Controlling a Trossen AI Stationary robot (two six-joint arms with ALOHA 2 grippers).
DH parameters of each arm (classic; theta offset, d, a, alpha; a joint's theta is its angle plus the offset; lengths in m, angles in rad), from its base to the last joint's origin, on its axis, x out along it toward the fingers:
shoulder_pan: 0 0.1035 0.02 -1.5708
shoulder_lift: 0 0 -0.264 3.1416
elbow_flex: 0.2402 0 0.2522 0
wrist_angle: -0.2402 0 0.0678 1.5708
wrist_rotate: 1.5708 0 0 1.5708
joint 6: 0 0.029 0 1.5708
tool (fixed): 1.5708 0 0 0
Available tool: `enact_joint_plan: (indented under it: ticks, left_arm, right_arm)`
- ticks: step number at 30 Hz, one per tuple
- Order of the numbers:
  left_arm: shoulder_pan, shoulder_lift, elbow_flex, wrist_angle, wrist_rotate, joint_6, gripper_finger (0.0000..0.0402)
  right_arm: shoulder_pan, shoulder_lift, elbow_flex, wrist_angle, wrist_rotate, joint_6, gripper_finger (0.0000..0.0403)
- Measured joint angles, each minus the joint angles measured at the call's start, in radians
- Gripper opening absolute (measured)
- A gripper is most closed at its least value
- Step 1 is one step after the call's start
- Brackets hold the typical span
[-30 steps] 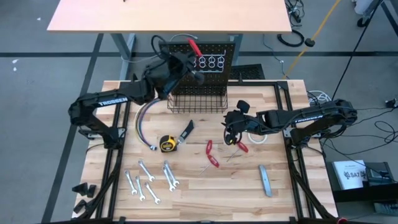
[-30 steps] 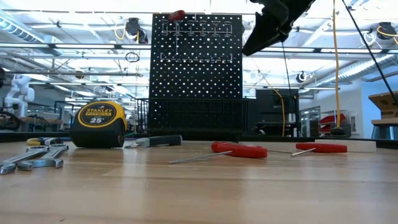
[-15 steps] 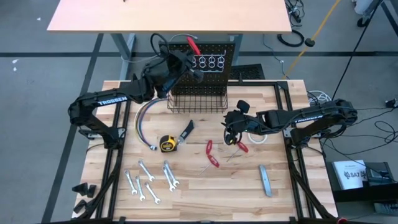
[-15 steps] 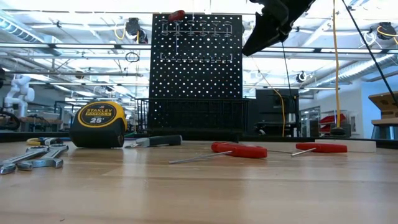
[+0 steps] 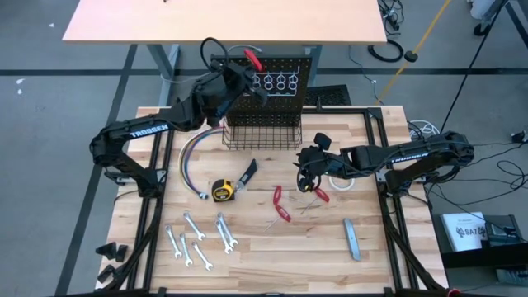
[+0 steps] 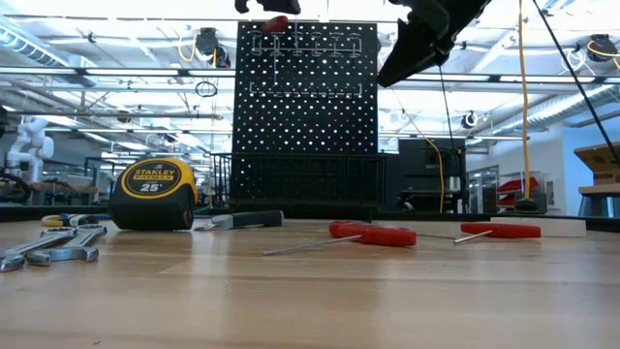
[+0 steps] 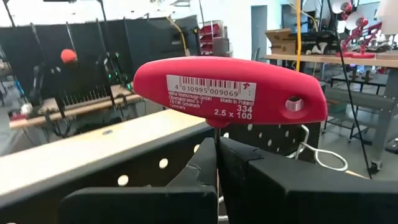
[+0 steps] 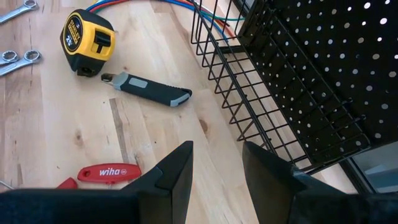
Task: Hang tools onto peg board
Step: Hang the allen wrench on the peg board
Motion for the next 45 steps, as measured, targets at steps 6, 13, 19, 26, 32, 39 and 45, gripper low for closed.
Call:
enact_joint_plan:
  ticks: [6,13,19,26,32,39,45]
  left_arm:
    - [0.0,0.0,0.0,-0.012,0.0,-0.001,0.0]
    - [0.0,0.0,0.0,-0.014,0.027,-0.003,0.0]
    - [0.0,0.0,0.0,-0.014,0.033,-0.003,0.0]
    - [0.011,0.0,0.0,-0.036,0.034,-0.013,0.0]
    - [0.033,0.0,0.0,-0.056,0.077,-0.056,0.0]
    - [0.032,0.0,-0.001,-0.067,0.079,-0.056,0.0]
    - [0.032,0.0,-0.001,-0.069,0.079,-0.055,0.0012]
  right_arm:
    - [0.0,0.0,0.0,0.0,-0.001,0.001,0.0132]
    - [0.0,0.0,0.0,0.0,-0.001,-0.001,0.0132]
    - [0.0,0.0,0.0,0.0,-0.001,-0.002,0.0132]
    - [0.0,0.0,0.0,0.0,-0.001,-0.002,0.0132]
    - [0.0,0.0,0.0,0.0,-0.001,-0.001,0.0132]
    - [0.0,0.0,0.0,0.001,0.0,0.0,0.0132]
    - [0.0,0.0,0.0,0.001,0.0,0.0,0.0132]
